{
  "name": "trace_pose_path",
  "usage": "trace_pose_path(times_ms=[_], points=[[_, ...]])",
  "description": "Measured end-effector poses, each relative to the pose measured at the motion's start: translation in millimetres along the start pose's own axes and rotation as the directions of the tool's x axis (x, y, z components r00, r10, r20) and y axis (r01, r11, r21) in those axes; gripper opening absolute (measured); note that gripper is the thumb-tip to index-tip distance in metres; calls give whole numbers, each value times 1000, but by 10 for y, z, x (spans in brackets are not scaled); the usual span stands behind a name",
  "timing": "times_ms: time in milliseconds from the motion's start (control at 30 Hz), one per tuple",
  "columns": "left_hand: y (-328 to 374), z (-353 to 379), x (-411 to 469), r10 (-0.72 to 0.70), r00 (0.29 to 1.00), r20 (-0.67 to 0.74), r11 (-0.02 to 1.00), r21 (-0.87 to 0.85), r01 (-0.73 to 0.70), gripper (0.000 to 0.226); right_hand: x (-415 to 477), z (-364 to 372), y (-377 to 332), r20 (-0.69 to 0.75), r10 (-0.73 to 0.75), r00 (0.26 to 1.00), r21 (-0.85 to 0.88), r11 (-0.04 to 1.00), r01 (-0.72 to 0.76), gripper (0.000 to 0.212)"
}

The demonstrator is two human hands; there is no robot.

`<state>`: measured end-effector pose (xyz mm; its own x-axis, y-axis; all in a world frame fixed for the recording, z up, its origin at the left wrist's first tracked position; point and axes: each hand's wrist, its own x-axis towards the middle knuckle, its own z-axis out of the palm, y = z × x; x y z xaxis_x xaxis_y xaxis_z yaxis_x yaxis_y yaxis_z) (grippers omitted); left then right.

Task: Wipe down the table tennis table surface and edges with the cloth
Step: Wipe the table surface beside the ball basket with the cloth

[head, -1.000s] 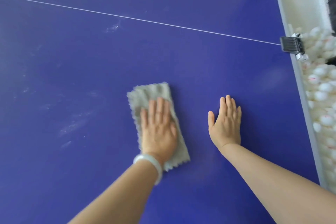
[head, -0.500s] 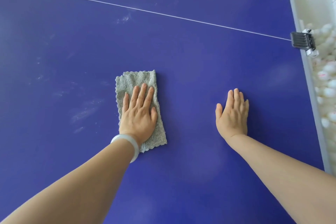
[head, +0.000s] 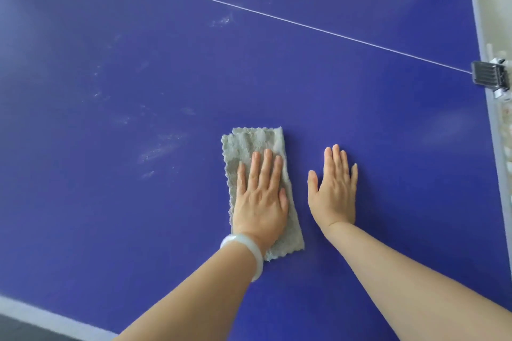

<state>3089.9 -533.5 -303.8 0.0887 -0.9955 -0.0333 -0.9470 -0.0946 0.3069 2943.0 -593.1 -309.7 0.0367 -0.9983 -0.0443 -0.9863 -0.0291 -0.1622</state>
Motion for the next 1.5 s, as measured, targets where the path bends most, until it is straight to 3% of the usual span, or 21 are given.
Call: trace_pose_path(times_ms=[100, 200, 267, 367, 433, 500, 633, 767, 800, 867, 933, 1000, 1067, 1133, 1200, 1267, 1300, 1367, 1433, 1500], points=[[185, 79, -578, 239, 969, 61, 971, -37, -237, 63, 4, -2, -5, 14, 0, 1000, -9, 1000, 0, 66], [-204, -64, -601, 322, 942, 95, 946, -9, -323, 64, -3, -22, -10, 7, -7, 1000, -40, 999, 7, 67], [-606, -222, -461, 224, 973, 56, 972, 58, -227, 62, 3, -30, -30, 4, -7, 1000, -53, 999, 7, 67], [-1134, -385, -278, -139, 990, -30, 986, 88, 141, 62, -8, -27, -67, 17, -20, 1000, -86, 996, 21, 70], [-1036, -338, -257, -333, 941, -65, 942, 29, 335, 63, -13, -25, -62, 27, -24, 999, -121, 992, 27, 73], [-569, -190, -373, -402, 909, -110, 915, -32, 401, 64, -5, -31, -50, 26, -38, 999, -140, 989, 42, 75], [392, 157, -959, -67, 996, -58, 996, -56, 64, 64, 16, -14, -62, 10, -47, 999, -129, 991, 48, 75], [145, 70, -1145, 103, 994, -31, 994, -21, -104, 63, 2, 28, -33, 4, -51, 999, -124, 991, 51, 75], [-52, 17, -1115, 70, 997, -45, 998, 6, -69, 62, 1, 30, -28, -3, -49, 999, -120, 992, 48, 75], [-531, -126, -1030, -145, 986, -82, 988, 44, 149, 61, 2, 37, -24, -15, -55, 998, -114, 992, 53, 75], [-784, -220, -990, -418, 901, -115, 907, 7, 422, 61, 5, 45, -32, -18, -57, 998, -110, 992, 55, 75], [-534, -166, -1034, -563, 815, -137, 825, -28, 565, 63, -5, 49, -36, -4, -54, 999, -113, 992, 53, 74], [8, 3, -1186, -466, 870, -160, 884, -41, 466, 65, -11, 51, -39, 2, -53, 999, -108, 993, 53, 74], [480, 180, -1406, -215, 972, -95, 977, -35, 212, 65, -13, 41, -60, 5, -58, 998, -91, 994, 58, 74], [550, 212, -1548, -23, 999, -37, 999, -37, 22, 64, -11, 38, -63, 2, -61, 998, -89, 994, 61, 74], [270, 128, -1630, 50, 998, -35, 998, -35, -52, 64, -16, 34, -46, 6, -65, 998, -86, 994, 66, 73], [78, 75, -1661, 40, 998, -41, 999, -18, -41, 64, -20, 32, -36, 7, -66, 998, -90, 994, 66, 74], [-354, -51, -1688, -119, 990, -77, 992, 34, 122, 63, -25, 25, -37, 13, -69, 998, -103, 992, 70, 74], [-644, -175, -1684, -349, 932, -98, 935, 34, 353, 63, -21, -10, -47, 37, -56, 998, -107, 992, 60, 73], [-672, -196, -1653, -445, 891, -91, 891, 53, 450, 65, -49, -74, -37, 54, -86, 995, -99, 991, 91, 68]])
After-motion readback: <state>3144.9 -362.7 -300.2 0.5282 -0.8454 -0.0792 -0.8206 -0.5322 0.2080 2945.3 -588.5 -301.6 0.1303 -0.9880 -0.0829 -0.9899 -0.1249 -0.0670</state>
